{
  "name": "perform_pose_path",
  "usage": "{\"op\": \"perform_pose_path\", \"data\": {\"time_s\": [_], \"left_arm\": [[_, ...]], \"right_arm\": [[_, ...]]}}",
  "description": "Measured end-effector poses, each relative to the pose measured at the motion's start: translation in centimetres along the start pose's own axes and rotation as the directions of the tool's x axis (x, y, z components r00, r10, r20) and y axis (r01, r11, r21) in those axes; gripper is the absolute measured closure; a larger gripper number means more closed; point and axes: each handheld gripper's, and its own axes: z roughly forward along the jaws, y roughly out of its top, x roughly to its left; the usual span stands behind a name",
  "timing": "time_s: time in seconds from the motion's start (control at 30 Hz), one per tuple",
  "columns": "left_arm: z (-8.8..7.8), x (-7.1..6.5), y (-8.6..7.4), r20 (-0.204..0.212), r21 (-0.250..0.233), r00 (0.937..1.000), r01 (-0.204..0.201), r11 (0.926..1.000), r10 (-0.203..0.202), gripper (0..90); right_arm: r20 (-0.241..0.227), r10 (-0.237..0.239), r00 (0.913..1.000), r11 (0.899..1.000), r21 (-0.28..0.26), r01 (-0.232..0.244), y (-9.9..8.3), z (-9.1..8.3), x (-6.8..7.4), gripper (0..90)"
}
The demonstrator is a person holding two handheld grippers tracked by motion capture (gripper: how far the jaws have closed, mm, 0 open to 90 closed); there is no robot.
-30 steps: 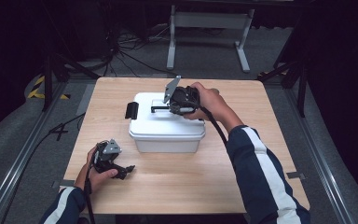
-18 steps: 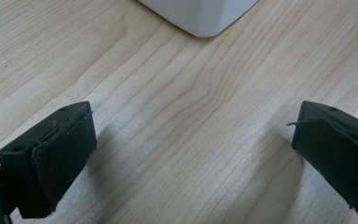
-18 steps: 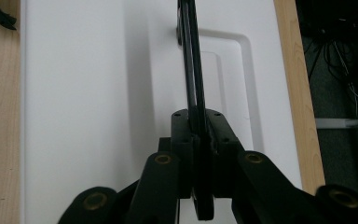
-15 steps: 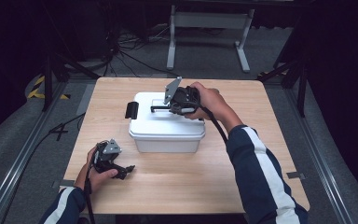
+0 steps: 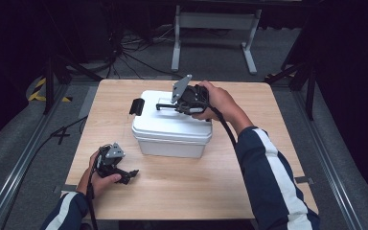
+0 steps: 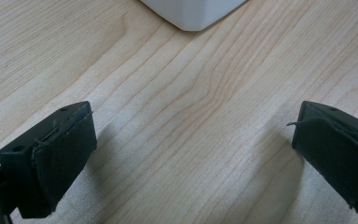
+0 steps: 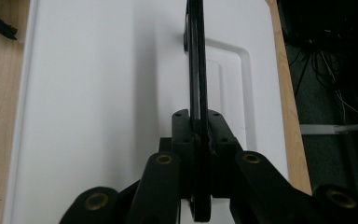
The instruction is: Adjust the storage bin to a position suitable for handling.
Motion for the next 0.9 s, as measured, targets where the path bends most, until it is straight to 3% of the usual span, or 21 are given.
{"op": "perform_pose_path", "data": {"time_s": [0.4, 0.9], "left_arm": [[0.0, 0.1, 0.0, 0.001, -0.001, 1.0000, -0.005, 1.0000, 0.005, 0.2], [0.0, 0.1, 0.0, -0.001, -0.006, 0.9999, -0.014, 0.9999, 0.014, 0.4]], "right_arm": [[0.015, -0.006, 0.9999, 0.999, -0.047, 0.006, 0.2, -1.2, -0.2, 84.8], [0.050, 0.000, 0.9988, 1.000, -0.031, 0.002, -0.1, -2.4, 0.0, 84.8]]}}
